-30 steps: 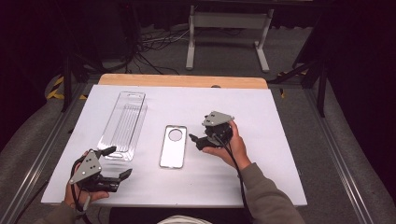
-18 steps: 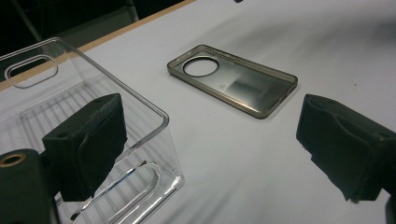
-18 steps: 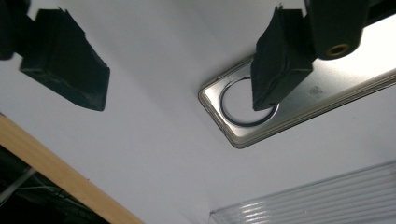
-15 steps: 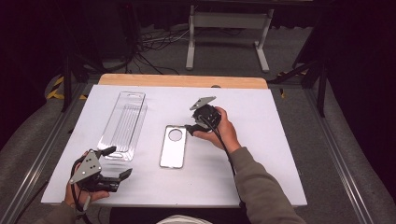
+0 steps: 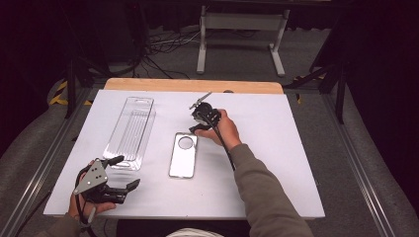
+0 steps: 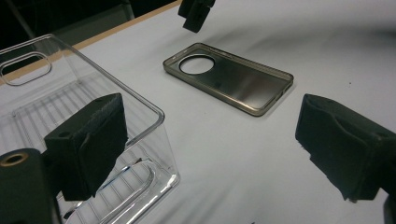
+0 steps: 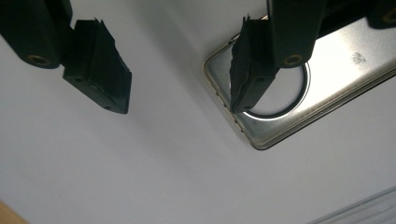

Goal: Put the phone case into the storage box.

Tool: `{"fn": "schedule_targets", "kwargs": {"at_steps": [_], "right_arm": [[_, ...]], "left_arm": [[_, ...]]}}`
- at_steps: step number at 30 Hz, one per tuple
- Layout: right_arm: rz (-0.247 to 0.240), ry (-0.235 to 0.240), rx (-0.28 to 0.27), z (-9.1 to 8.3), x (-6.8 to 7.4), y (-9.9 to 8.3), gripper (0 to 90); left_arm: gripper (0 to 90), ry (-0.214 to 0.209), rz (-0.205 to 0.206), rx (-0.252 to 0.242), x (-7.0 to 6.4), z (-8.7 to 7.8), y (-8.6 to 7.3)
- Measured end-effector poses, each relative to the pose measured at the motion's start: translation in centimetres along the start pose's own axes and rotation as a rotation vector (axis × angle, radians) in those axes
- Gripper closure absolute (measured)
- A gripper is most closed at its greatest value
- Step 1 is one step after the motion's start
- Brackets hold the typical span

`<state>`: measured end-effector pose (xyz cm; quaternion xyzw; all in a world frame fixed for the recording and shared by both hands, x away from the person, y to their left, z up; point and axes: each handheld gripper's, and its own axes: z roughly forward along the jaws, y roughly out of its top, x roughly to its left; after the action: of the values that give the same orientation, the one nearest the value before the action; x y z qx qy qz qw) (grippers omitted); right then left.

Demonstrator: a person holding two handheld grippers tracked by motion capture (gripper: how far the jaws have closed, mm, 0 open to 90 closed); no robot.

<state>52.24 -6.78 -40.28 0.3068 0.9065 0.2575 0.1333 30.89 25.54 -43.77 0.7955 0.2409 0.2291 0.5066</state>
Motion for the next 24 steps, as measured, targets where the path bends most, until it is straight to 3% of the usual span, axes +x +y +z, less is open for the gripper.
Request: {"fn": "schedule_targets", "kwargs": {"at_steps": [6, 9, 12, 17, 24], "right_arm": [[-0.003, 0.007, 0.074, 1.4, -0.1, 0.4, 45.2], [0.004, 0.037, 0.129, 2.5, -0.4, 0.4, 49.0], [0.02, 0.088, 0.143, 3.1, -0.6, 0.2, 54.0], [0.027, 0.113, 0.149, 3.1, -0.5, 0.3, 61.4], [0.004, 0.153, 0.202, 2.7, -0.4, 0.2, 73.1]], "left_arm": [[10.1, -0.013, 0.002, 0.008, 0.0, 0.1, 0.0], [10.1, -0.015, 0.002, 0.007, 0.0, 0.1, 0.0], [10.2, -0.015, 0.001, 0.006, 0.0, 0.1, -0.1], [10.2, -0.018, 0.002, 0.008, 0.0, 0.1, -0.1], [10.3, -0.019, 0.003, 0.009, -0.1, 0.2, 0.0]]}}
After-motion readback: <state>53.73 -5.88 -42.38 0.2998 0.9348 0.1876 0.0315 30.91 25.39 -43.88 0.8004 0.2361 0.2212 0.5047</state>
